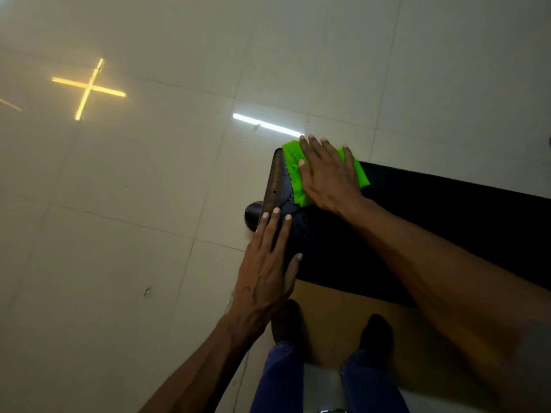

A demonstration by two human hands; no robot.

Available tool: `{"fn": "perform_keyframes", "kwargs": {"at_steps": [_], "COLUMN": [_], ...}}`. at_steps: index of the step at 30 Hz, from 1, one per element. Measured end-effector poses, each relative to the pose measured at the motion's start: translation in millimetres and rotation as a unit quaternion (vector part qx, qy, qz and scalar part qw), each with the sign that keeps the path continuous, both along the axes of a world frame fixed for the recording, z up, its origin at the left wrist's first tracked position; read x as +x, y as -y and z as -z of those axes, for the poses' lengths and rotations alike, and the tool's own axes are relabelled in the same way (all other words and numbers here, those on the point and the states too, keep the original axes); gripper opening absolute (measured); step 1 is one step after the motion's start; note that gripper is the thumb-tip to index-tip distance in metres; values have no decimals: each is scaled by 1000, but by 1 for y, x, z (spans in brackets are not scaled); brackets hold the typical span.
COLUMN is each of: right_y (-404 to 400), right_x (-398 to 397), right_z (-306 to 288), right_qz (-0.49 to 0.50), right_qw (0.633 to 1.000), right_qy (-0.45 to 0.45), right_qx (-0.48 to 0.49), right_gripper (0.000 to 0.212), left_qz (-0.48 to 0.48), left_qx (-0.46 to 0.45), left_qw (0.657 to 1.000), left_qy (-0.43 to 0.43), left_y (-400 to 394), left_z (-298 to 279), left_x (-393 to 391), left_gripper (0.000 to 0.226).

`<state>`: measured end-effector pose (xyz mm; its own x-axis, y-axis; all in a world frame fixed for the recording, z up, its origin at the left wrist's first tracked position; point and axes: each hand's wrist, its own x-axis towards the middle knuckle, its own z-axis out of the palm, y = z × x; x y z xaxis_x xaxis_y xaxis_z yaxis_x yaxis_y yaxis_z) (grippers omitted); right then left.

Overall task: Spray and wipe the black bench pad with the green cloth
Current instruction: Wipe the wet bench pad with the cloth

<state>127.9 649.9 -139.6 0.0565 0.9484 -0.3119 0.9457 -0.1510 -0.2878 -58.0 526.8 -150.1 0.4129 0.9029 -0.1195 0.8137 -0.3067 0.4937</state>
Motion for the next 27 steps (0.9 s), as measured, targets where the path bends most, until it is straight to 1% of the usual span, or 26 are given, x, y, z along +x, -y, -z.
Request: {"fn": "perform_keyframes", "kwargs": {"at_steps": [2, 5, 7, 9, 11, 12, 14, 17, 18, 19, 20, 22, 23, 24, 25, 27], "right_y": [12, 40, 39, 25, 6, -2, -7, 13, 22, 31, 39, 52, 57, 61, 65, 70], "right_x": [-9, 21, 45, 45, 21, 6, -16, -23, -20, -15, -9, 11, 22, 35, 49, 70], "right_z": [2, 0, -1, 1, 2, 1, 2, 2, 1, -1, -6, -17, -19, -19, -17, -9], "right_qz": [-80, -198, -213, -156, -73, -51, -65, -148, -165, -170, -156, -70, -18, 25, 52, 73], "right_qw": [996, 979, 976, 987, 997, 999, 998, 988, 986, 984, 982, 971, 966, 967, 972, 986], "right_qy": [7, 30, 33, 25, 13, 10, 9, 18, 0, -38, -100, -225, -248, -235, -199, -109], "right_qx": [25, 28, 12, 5, 1, 1, 10, 39, 39, 36, 31, 42, 68, 96, 112, 101], "right_gripper": [60, 61, 61, 61, 59, 58, 59, 64, 65, 65, 63, 57, 55, 54, 54, 57], "left_qz": [-7, -11, -10, -9, -10, -12, -20, -39, -51, -66, -80, -91, -87, -75, -56, 5], "left_qx": [6, 2, 2, 2, 5, 2, -14, -22, -20, -17, -12, 6, 23, 40, 54, 74], "left_qw": [1000, 1000, 1000, 1000, 1000, 1000, 1000, 999, 998, 998, 997, 996, 996, 996, 996, 996], "left_qy": [-1, -1, -1, 2, 6, 8, 17, 26, 23, 18, 17, 21, 25, 34, 43, 46], "left_y": [3, 6, 5, 5, 5, 6, 7, 7, 5, 3, -1, -15, -23, -32, -42, -65], "left_z": [0, -2, -4, -4, -2, -1, 0, -6, -11, -15, -19, -26, -28, -29, -29, -28], "left_x": [-2, -5, -5, -4, -4, -4, -5, -7, -8, -9, -11, -8, -5, 3, 13, 39], "left_gripper": [65, 64, 64, 64, 63, 63, 63, 60, 58, 57, 56, 54, 53, 52, 51, 53]}}
